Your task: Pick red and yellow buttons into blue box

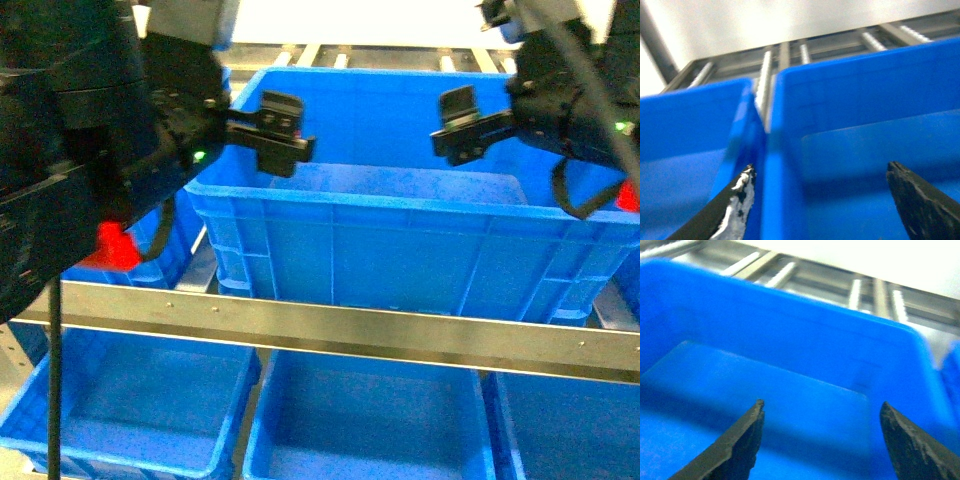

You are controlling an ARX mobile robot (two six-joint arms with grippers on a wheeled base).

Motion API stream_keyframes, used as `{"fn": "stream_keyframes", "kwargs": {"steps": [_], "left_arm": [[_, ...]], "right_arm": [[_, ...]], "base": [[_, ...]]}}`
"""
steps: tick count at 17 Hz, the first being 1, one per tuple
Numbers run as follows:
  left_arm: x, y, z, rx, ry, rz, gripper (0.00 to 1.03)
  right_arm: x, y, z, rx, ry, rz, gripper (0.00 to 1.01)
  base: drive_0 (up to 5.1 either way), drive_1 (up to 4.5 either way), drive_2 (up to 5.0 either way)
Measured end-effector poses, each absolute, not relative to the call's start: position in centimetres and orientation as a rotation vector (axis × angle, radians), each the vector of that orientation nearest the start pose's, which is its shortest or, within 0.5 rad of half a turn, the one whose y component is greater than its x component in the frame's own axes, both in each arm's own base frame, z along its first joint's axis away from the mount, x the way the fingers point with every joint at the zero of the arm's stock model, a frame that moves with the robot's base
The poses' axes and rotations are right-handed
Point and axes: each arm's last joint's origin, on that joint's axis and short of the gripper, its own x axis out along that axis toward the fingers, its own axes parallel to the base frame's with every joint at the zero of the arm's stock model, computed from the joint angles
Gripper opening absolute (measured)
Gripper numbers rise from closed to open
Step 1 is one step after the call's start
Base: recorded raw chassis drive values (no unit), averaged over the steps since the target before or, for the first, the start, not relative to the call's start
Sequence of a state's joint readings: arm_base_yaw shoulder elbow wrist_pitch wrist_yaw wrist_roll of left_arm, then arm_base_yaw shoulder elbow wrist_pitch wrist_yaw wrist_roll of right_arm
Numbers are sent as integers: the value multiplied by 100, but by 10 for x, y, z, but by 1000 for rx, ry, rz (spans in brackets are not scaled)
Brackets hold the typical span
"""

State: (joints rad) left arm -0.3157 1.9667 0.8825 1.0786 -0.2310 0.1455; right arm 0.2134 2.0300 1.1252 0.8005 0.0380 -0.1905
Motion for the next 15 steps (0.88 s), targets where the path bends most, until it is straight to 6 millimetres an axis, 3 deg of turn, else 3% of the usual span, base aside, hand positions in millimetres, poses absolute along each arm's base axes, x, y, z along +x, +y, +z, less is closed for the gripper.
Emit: {"fn": "stream_keyframes", "kwargs": {"steps": [1, 3, 4, 6, 9, 12, 15], "left_arm": [[349, -94, 160, 85, 2, -27, 67], [311, -58, 171, 18, -31, 30, 41], [294, -54, 167, 15, -16, 10, 30], [264, -42, 159, 11, 22, -11, 7], [230, -25, 163, 3, 8, 8, 2], [201, -15, 161, 4, 21, 3, 2], [196, -14, 161, 4, 18, 4, 2]], "right_arm": [[399, 74, 174, -122, 44, 60, 65], [351, 43, 184, -31, -49, -22, 40], [332, 39, 181, -16, -70, -14, 29], [294, 33, 157, -21, 31, 14, 5], [253, 18, 166, -14, -12, -4, 2], [219, 11, 159, -17, 29, -3, 2], [213, 9, 160, -16, 23, 3, 2]], "base": [[0, 0, 0], [0, 0, 0], [0, 0, 0], [0, 0, 0], [0, 0, 0], [0, 0, 0], [0, 0, 0]]}}
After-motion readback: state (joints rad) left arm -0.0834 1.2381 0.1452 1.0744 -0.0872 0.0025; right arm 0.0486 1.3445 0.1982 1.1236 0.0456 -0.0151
